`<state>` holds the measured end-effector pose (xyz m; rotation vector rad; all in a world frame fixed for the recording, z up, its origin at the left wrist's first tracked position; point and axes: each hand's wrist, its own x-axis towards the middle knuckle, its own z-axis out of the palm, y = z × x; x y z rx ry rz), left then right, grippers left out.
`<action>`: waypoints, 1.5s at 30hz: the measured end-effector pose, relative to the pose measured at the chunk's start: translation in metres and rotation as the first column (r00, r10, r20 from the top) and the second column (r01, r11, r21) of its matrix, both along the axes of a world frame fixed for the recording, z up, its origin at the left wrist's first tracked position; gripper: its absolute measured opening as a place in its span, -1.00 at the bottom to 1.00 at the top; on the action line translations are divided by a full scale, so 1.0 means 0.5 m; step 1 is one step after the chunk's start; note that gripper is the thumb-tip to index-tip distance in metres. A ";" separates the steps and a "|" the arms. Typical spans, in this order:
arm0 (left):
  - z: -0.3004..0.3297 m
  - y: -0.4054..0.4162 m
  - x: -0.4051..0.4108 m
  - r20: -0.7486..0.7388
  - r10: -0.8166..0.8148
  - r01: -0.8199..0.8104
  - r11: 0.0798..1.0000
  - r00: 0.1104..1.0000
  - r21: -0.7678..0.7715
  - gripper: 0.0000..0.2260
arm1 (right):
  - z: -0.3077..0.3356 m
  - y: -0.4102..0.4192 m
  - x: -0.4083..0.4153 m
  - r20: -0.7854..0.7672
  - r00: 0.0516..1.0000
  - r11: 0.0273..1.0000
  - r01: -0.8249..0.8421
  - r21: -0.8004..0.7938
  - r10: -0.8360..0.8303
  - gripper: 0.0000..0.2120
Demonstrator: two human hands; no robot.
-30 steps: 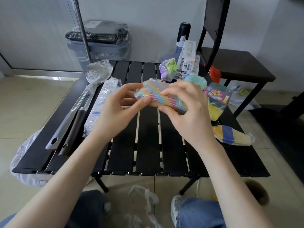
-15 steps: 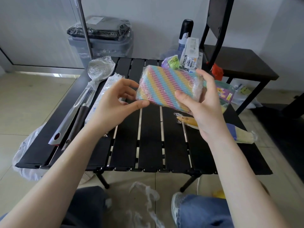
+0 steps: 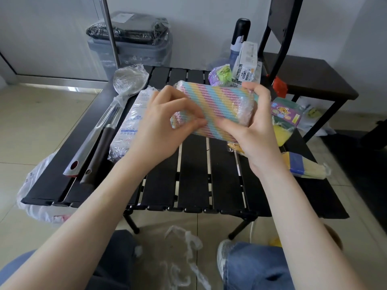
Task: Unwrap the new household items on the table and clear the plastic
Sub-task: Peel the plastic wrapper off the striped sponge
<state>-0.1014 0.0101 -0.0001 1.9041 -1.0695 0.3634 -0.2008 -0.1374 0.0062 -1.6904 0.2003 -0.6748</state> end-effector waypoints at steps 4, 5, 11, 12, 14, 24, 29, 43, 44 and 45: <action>-0.017 -0.004 0.013 0.104 0.022 -0.031 0.996 0.994 0.085 -0.85 | -0.003 0.003 0.002 -0.020 1.000 0.999 -0.008 -0.040 0.007 -0.38; -0.020 -0.003 0.016 0.121 0.014 -0.026 0.995 0.993 0.101 -0.82 | -0.004 0.003 0.002 -0.026 1.000 0.999 -0.013 -0.041 0.012 -0.38; -0.022 0.000 0.013 0.163 -0.014 0.004 0.998 0.986 0.063 -0.81 | 0.002 0.000 -0.001 -0.024 1.000 1.000 -0.006 -0.009 0.006 -0.41; -0.020 0.002 0.014 0.156 -0.010 0.002 0.999 0.988 0.047 -0.86 | 0.004 -0.002 -0.002 -0.021 1.000 1.000 -0.003 0.000 0.003 -0.41; -0.018 0.005 0.017 0.153 -0.005 -0.002 0.999 0.988 0.047 -0.89 | 0.006 -0.006 -0.004 -0.016 1.000 1.000 -0.001 0.009 0.001 -0.42; -0.024 -0.002 0.012 0.137 -0.021 0.016 0.999 0.990 0.034 -0.91 | 0.012 -0.004 -0.008 -0.005 1.000 0.992 -0.020 -0.124 0.020 -0.40; -0.021 0.000 0.011 0.147 -0.040 0.037 0.999 0.988 0.023 -0.94 | 0.018 -0.001 -0.012 -0.009 1.000 0.990 -0.031 -0.137 0.030 -0.40; -0.038 -0.014 -0.007 -0.066 -0.028 0.030 0.999 0.997 0.026 -0.94 | 0.014 -0.015 -0.015 -0.100 0.956 0.961 -0.270 0.057 0.275 0.01; -0.036 -0.014 -0.009 -0.080 -0.018 0.020 1.000 0.997 0.020 -0.95 | 0.009 -0.017 -0.013 -0.114 0.954 0.960 -0.274 0.052 0.279 0.00; -0.034 -0.014 -0.012 -0.085 -0.014 0.015 1.000 0.996 0.014 -0.96 | 0.004 -0.018 -0.011 -0.125 0.955 0.963 -0.265 0.047 0.269 -0.01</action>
